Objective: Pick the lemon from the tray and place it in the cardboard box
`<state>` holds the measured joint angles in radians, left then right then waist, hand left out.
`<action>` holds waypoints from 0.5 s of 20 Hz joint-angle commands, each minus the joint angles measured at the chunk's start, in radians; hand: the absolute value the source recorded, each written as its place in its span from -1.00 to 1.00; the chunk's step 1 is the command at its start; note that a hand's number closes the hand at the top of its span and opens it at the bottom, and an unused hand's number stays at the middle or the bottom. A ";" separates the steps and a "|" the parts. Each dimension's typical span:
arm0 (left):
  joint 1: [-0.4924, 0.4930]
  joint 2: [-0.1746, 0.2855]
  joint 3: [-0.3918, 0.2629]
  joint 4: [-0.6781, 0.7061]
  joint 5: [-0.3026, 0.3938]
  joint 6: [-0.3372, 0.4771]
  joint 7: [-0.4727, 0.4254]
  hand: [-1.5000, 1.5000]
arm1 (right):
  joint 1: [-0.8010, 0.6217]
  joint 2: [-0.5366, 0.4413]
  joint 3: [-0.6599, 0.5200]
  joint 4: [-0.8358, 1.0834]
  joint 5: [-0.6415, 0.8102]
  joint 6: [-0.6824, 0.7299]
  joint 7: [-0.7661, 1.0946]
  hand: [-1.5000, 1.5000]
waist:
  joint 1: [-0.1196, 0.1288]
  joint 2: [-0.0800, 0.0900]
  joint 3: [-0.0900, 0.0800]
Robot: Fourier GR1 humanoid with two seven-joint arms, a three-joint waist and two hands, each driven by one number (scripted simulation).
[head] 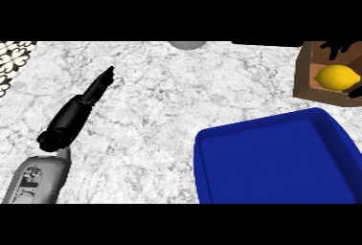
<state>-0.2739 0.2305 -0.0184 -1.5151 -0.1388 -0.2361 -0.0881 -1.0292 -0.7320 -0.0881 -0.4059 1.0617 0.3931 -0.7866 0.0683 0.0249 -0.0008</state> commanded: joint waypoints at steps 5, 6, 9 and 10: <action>0.009 0.018 0.017 0.006 0.005 -0.009 -0.004 0.00 | -0.076 0.059 -0.292 0.175 -0.341 0.224 -0.108 -1.00 | -0.013 -0.004 0.007; 0.008 0.006 0.009 -0.006 0.002 -0.001 0.002 0.00 | -0.094 0.071 -0.340 0.205 -0.388 0.232 -0.052 -1.00 | -0.003 -0.003 0.007; -0.021 0.000 0.009 0.000 -0.006 0.010 0.014 0.00 | -0.129 0.056 -0.445 0.293 -0.494 0.294 0.074 -1.00 | -0.008 0.004 0.007; -0.025 -0.014 -0.001 -0.016 -0.010 0.021 0.029 0.00 | -0.129 0.020 -0.469 0.316 -0.515 0.310 0.113 -1.00 | -0.011 0.002 0.007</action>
<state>-0.2815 0.2280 -0.0142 -1.5197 -0.1427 -0.2279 -0.0769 -1.1285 -0.6822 -0.4320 -0.1870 0.6707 0.5360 -0.6932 0.0600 0.0256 0.0055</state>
